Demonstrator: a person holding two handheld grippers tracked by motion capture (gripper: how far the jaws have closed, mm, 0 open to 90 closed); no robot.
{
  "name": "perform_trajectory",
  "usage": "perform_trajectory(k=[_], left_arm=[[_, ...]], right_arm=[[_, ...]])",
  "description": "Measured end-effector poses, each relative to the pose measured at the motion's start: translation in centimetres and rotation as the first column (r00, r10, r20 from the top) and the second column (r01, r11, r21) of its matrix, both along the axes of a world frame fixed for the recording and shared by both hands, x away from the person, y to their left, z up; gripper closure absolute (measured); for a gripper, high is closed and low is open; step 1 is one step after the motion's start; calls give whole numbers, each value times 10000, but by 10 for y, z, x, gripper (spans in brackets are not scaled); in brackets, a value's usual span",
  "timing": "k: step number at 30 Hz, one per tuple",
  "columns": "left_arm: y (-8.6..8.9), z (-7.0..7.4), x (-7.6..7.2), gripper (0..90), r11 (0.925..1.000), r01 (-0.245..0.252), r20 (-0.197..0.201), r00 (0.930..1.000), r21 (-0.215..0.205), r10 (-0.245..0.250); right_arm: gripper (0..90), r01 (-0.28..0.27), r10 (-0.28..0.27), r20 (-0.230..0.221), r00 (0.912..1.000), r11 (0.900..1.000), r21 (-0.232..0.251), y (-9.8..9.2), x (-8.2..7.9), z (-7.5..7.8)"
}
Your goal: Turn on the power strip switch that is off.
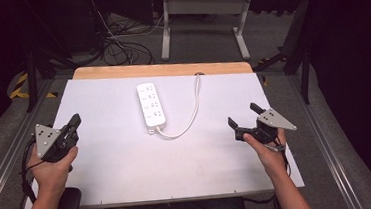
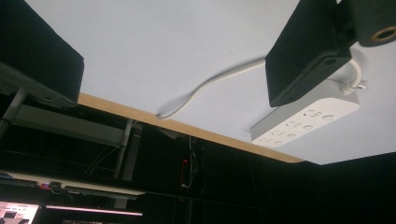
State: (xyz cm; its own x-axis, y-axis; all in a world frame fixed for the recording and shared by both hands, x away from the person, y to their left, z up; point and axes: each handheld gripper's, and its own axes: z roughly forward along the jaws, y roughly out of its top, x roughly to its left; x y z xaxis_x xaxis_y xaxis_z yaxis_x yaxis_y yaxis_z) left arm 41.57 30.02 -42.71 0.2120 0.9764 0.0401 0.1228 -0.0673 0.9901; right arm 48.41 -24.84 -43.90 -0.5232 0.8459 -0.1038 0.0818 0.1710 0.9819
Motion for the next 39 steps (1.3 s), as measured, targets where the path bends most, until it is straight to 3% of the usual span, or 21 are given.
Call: perform_trajectory(k=[3, 18, 23, 29, 39], left_arm=[[3, 1, 1, 899, 9997, -77, -69, 9999, -212, 75], [4, 10, 6, 900, 9993, -35, 90, 10000, -367, 38], [3, 14, 6, 900, 9997, 10, -114, 9999, -245, -12], [1, 19, 8, 900, 9986, 322, -413, 9986, -416, -339], [-6, 34, 19, 899, 9974, 709, -438, 9965, -127, -714]], right_arm=[[49, -5, 5, -18, 10000, 10000, 19, 0, -1, 0], [49, -17, 18, -56, 10000, 10000, 41, 0, -2, -1], [49, -6, 7, -63, 10000, 10000, 49, 0, -2, -1], [50, 38, -37, -87, 10000, 10000, 73, 0, -2, -1], [50, 31, -30, -126, 9999, 10000, 61, -1, -1, -1]])
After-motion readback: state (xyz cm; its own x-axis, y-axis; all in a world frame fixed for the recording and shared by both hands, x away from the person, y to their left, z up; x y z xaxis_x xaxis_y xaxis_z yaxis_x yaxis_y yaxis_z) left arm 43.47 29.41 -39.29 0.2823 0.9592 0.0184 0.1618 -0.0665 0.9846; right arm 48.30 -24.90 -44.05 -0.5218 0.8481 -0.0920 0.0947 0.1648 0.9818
